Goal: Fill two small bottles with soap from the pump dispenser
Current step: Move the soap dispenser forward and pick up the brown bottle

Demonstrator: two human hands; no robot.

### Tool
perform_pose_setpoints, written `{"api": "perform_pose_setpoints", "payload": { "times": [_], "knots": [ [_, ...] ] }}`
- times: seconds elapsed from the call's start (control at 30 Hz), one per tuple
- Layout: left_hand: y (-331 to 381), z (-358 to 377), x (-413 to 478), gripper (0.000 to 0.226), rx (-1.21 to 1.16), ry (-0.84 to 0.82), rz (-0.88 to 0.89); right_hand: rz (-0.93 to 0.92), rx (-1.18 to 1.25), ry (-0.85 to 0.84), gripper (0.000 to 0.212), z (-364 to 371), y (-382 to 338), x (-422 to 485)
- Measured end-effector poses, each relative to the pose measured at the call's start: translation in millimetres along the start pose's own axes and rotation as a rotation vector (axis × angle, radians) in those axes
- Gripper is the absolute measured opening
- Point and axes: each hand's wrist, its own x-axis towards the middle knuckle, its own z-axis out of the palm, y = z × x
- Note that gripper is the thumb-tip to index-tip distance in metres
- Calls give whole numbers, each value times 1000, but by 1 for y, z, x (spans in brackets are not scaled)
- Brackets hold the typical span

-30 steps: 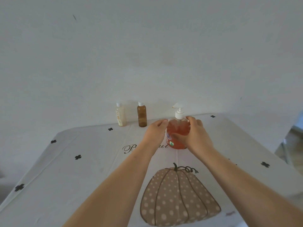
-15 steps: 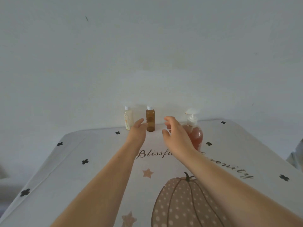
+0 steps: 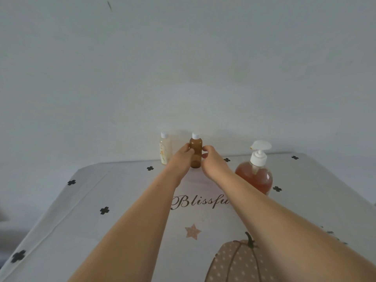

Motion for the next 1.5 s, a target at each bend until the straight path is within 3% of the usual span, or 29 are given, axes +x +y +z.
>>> {"api": "perform_pose_setpoints", "payload": {
  "times": [0.33, 0.53, 0.87, 1.0, 1.17, 1.5],
  "knots": [
    [1, -6, -26, 49, -9, 110, 38, -79, 43, 7, 47, -8, 4, -36],
    [7, 0, -69, 39, 67, -1, 147, -88, 68, 0, 50, -18, 26, -71],
    [-7, 26, -119, 34, 221, 34, 190, -63, 55, 61, 23, -33, 61, -115],
    [-3, 30, -132, 32, 293, 70, 248, -88, 141, 157, 37, -54, 51, -126],
    [-3, 35, -140, 34, 488, 114, 366, -125, 11, 150, 54, -69, 42, -127],
    [2, 37, -144, 36, 620, 170, 552, -63, -11, 141, 48, -71, 46, -121]
  ]
}}
